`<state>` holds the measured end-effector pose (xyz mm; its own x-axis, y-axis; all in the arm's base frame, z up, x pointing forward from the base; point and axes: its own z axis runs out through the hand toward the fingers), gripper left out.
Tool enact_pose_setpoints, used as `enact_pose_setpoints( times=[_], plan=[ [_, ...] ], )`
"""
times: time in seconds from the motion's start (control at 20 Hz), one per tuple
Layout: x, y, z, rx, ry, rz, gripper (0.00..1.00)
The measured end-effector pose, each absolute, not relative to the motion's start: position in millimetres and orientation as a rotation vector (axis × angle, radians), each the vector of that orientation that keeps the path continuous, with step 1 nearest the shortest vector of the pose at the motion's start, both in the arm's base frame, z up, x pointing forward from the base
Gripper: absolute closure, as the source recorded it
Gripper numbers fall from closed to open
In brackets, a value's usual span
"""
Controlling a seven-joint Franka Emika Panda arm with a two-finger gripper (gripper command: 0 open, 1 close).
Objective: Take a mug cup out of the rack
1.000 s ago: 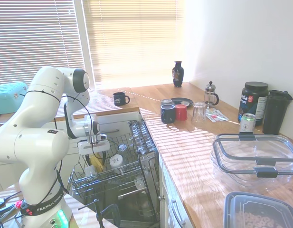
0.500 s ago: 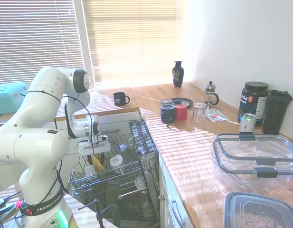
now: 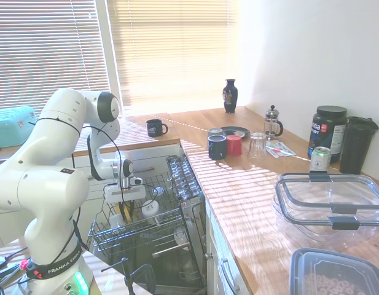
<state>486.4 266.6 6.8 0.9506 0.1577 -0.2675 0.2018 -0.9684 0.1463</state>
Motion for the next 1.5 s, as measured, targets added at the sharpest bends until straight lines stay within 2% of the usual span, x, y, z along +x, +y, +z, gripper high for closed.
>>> enact_pose_setpoints(
  times=[0.5,0.85,1.25,1.5],
  plan=[
    [487,275,23,2.954,0.203,-0.351,1.00],
    [474,283,92,3.002,0.135,-0.244,1.00],
    [454,285,140,3.018,0.040,-0.180,1.00],
    [449,256,213,3.044,-0.050,-0.092,1.00]
  ],
)
